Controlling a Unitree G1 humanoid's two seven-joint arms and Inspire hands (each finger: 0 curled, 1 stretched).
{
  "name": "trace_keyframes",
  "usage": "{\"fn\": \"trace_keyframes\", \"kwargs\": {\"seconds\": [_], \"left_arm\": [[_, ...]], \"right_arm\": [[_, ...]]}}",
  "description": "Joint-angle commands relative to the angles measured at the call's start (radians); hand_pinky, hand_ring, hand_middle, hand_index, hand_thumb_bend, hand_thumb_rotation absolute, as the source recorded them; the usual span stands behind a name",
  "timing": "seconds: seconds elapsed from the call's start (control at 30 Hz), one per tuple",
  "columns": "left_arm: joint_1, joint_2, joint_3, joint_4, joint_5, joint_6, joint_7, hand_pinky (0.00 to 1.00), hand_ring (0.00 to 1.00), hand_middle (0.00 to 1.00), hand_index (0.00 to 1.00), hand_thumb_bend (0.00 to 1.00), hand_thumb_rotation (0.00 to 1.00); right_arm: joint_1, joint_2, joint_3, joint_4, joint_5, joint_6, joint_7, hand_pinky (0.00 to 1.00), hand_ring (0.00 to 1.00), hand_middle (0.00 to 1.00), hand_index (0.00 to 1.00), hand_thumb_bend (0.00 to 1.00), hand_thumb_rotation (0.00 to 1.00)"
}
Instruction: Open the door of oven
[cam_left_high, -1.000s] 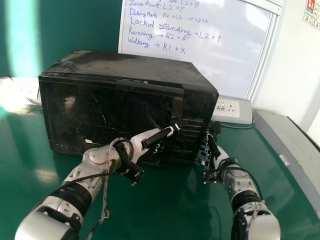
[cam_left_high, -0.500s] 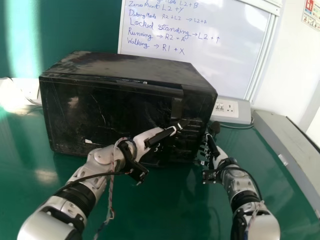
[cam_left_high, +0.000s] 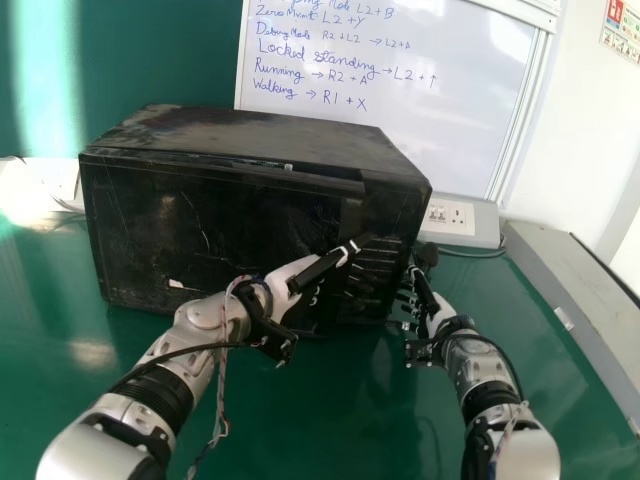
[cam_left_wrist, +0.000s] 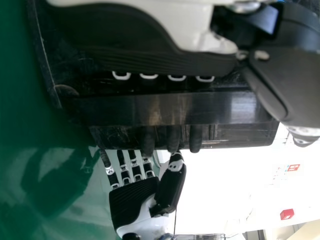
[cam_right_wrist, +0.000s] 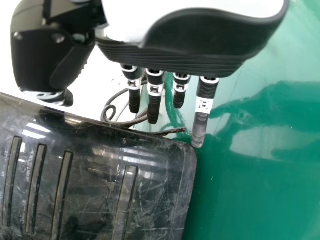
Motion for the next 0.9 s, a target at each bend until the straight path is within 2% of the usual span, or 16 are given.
{"fn": "trace_keyframes", "kwargs": {"seconds": [0.0,0.2,0.3,0.43,0.47,0.5,0.63,0.7,0.77,0.87], "left_arm": [[-0.011,-0.034,0.023,-0.001,-0.034,-0.003,-0.013,0.33,0.49,0.68,0.89,0.97,0.68],[-0.001,-0.038,0.029,0.0,-0.026,-0.019,0.021,0.29,0.39,0.52,0.89,0.96,0.68],[0.002,-0.04,0.033,0.0,-0.025,-0.024,0.037,0.3,0.38,0.5,0.88,0.97,0.66],[0.0,-0.042,0.043,0.0,-0.035,-0.009,0.039,0.29,0.38,0.5,0.86,0.96,0.63],[-0.001,-0.043,0.049,0.0,-0.041,-0.001,0.041,0.28,0.37,0.5,0.83,0.96,0.62],[-0.001,-0.045,0.06,-0.001,-0.052,0.002,0.039,0.27,0.36,0.47,0.73,0.93,0.57],[-0.004,-0.048,0.069,0.0,-0.065,0.016,0.048,0.23,0.3,0.41,0.59,0.86,0.41],[-0.004,-0.048,0.073,0.0,-0.067,0.017,0.043,0.22,0.29,0.41,0.64,0.83,0.35],[-0.003,-0.047,0.074,-0.001,-0.066,0.011,0.033,0.21,0.28,0.39,0.58,0.79,0.3],[0.001,-0.048,0.076,-0.004,-0.066,0.001,0.024,0.2,0.27,0.37,0.56,0.73,0.23]], "right_arm": [[-0.022,0.007,-0.005,-0.002,0.012,0.004,0.01,0.61,0.71,0.88,0.95,0.68,0.74],[-0.022,0.009,-0.003,-0.003,0.008,0.0,0.002,0.61,0.69,0.88,0.92,0.69,0.74],[-0.02,0.007,0.008,-0.003,-0.002,-0.007,0.008,0.6,0.68,0.87,0.91,0.7,0.76],[-0.021,0.008,0.002,-0.003,0.008,-0.005,0.007,0.65,0.73,0.88,0.91,0.69,0.74],[-0.021,0.008,0.002,-0.003,0.008,-0.004,0.008,0.65,0.72,0.88,0.91,0.68,0.74],[-0.021,0.008,0.004,-0.003,0.006,-0.005,0.01,0.65,0.72,0.88,0.91,0.69,0.74],[-0.019,0.007,0.013,-0.005,-0.002,-0.01,0.008,0.64,0.71,0.87,0.91,0.7,0.75],[-0.019,0.007,0.01,-0.004,0.002,-0.008,0.007,0.64,0.71,0.87,0.92,0.7,0.74],[-0.019,0.007,0.007,-0.005,0.007,-0.007,0.013,0.62,0.71,0.87,0.91,0.72,0.73],[-0.02,0.006,0.013,-0.005,0.001,-0.006,0.018,0.65,0.72,0.87,0.92,0.73,0.74]]}}
